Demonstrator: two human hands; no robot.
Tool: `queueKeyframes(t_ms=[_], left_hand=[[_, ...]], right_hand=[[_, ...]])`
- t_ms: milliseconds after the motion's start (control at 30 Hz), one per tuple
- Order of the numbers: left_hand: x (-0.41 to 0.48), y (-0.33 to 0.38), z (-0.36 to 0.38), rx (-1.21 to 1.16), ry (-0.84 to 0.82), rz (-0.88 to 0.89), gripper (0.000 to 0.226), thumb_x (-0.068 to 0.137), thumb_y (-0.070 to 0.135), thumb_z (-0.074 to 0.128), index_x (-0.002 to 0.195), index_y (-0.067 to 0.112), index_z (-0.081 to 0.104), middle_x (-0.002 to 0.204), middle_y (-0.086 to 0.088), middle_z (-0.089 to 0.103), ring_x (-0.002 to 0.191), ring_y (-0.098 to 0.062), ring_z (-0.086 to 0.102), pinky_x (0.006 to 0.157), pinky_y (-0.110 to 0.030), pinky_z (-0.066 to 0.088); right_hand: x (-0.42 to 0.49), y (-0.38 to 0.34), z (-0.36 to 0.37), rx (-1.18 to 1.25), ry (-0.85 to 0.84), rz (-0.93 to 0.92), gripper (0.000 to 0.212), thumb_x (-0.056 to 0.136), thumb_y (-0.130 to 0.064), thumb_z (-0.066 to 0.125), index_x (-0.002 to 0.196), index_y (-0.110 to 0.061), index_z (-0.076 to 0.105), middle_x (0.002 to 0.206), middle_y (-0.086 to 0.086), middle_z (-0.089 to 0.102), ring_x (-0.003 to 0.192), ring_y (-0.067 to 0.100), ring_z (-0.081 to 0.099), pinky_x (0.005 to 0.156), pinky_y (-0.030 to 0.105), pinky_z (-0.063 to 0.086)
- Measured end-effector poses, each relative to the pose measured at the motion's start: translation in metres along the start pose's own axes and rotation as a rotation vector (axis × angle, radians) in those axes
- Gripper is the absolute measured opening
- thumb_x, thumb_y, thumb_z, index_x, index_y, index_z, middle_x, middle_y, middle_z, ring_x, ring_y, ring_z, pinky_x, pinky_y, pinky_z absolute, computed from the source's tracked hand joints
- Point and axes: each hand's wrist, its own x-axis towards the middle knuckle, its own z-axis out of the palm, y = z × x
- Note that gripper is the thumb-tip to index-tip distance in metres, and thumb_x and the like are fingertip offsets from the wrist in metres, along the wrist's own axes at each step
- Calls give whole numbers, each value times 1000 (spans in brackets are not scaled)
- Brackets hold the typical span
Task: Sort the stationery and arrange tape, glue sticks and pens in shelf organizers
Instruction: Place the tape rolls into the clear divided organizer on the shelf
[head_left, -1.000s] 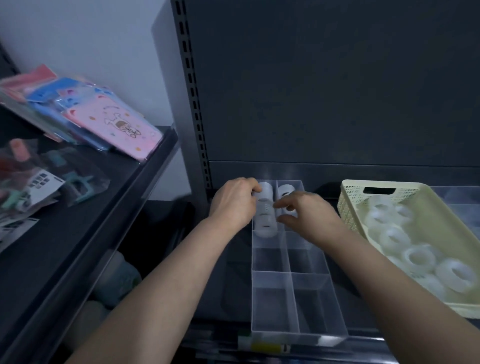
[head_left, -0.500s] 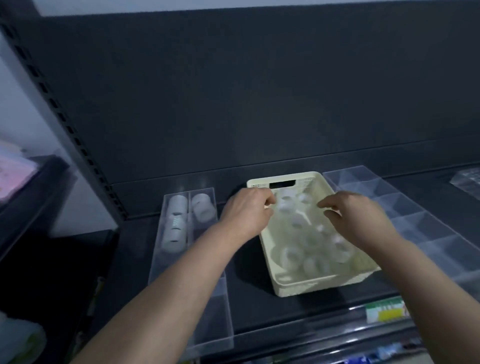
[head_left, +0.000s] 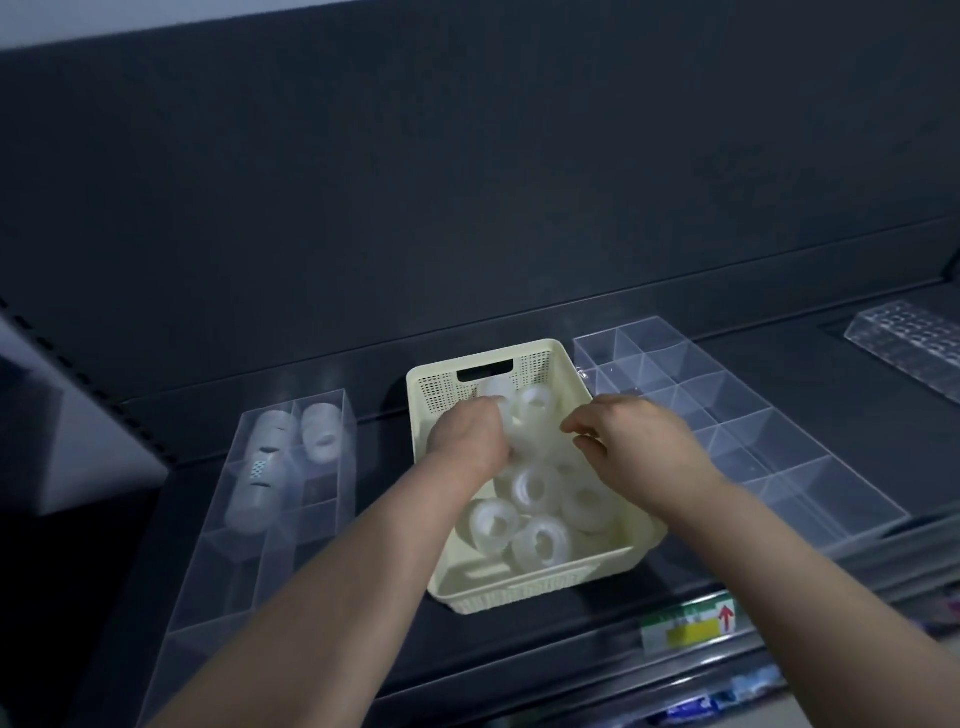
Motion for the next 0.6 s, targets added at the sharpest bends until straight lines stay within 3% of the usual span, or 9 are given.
queueKeyframes(t_ms=[100,233,367,500,600], left_hand=[[-1,-2,-1,-37,23,-74,30,80,12,62,108,13,53,109,-7,63,102,-28,59,68,-29,39],[-7,-11,-23,-4,108,-73,5,79,10,55,77,13,51,97,-11,65,78,-28,51,61,-30,36],[-14,-25,-40,-79,168,-78,12,84,13,53,95,9,55,97,-9,63,87,-31,55,63,-30,35],[-22,-40,-40,-218,159,-26,10,86,16,51,94,10,54,93,-3,62,91,-27,58,66,-32,44],[-27,-56,-43,-365,226,-58,15,87,30,53,99,20,54,92,6,66,93,-18,59,71,-29,44]], right_hand=[[7,-5,0,-3,14,-23,25,92,-29,52,113,-33,64,110,-12,65,99,15,61,87,30,44],[16,-22,4,-80,-103,-57,27,90,-39,54,114,-32,62,111,-8,65,102,18,60,85,31,42],[20,-39,16,-228,-250,-62,19,87,-38,55,89,-19,59,102,0,66,95,22,59,74,30,38],[20,-41,18,-276,-232,-53,22,92,-36,51,107,-22,60,108,0,64,99,24,61,76,31,37],[21,-45,14,-173,-127,-6,23,95,-39,47,107,-22,57,105,1,65,96,26,62,70,30,36]])
